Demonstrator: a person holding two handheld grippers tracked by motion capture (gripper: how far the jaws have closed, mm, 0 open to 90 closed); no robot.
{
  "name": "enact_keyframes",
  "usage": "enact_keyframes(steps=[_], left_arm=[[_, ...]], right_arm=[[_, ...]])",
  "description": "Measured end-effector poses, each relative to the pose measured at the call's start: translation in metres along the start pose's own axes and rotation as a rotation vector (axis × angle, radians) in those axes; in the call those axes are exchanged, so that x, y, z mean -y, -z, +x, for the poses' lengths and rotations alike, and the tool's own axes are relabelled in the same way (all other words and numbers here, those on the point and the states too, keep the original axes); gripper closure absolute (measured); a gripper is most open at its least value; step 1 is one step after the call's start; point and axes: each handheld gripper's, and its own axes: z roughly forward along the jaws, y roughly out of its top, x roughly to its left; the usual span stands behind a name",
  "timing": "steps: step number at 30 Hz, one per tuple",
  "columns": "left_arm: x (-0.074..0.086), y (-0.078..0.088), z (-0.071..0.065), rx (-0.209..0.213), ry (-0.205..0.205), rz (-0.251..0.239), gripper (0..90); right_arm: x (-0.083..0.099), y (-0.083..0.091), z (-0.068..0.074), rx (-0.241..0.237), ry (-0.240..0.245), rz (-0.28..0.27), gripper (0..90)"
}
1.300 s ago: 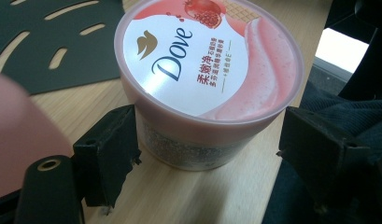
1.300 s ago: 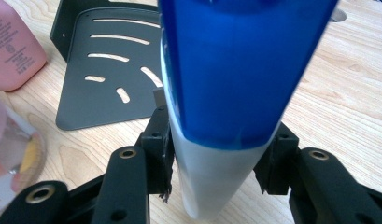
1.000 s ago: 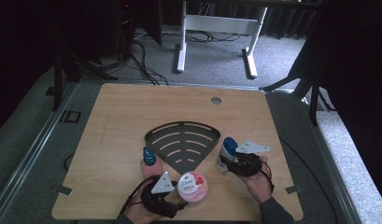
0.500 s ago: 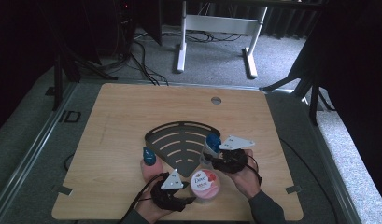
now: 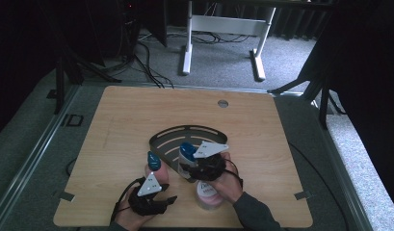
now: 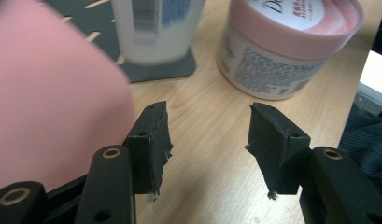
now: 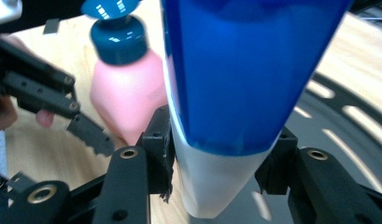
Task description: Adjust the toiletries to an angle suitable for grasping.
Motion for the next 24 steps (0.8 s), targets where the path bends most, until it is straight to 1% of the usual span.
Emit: enact_keyframes(steps=[4,7,9,12,15,16,18,22,24], left_arm=[[0.001,0.002,0.001,-0.015,-0.006,-0.005,48.3],[0.002,0.001,0.002,-0.019,-0.004,-0.003,48.3],[0.003,0.001,0.002,-0.022,-0.004,0.000,48.4],[0.004,0.001,0.003,-0.027,0.002,-0.001,48.8],[0.004,0.000,0.003,-0.033,0.001,0.002,49.2],[0.004,0.000,0.004,-0.032,0.003,0.003,49.3],[0.004,-0.001,0.004,-0.034,0.001,0.007,49.4],[0.004,-0.002,0.003,-0.034,-0.001,0.011,49.4],[0.003,-0.002,0.002,-0.033,0.001,0.006,49.4]], right_arm=[[-0.001,-0.017,0.009,-0.026,0.005,0.031,55.5],[-0.001,-0.024,0.013,-0.038,0.011,0.046,55.5],[-0.001,-0.027,0.016,-0.037,0.020,0.054,55.5],[-0.001,-0.031,0.020,-0.042,0.026,0.062,55.5],[0.001,-0.033,0.022,-0.027,0.038,0.073,55.4],[0.002,-0.034,0.023,-0.028,0.035,0.078,55.3],[0.003,-0.034,0.021,-0.037,0.023,0.075,55.2],[0.002,-0.034,0.020,-0.047,0.028,0.081,54.4],[0.003,-0.032,0.018,-0.061,0.016,0.086,51.6]])
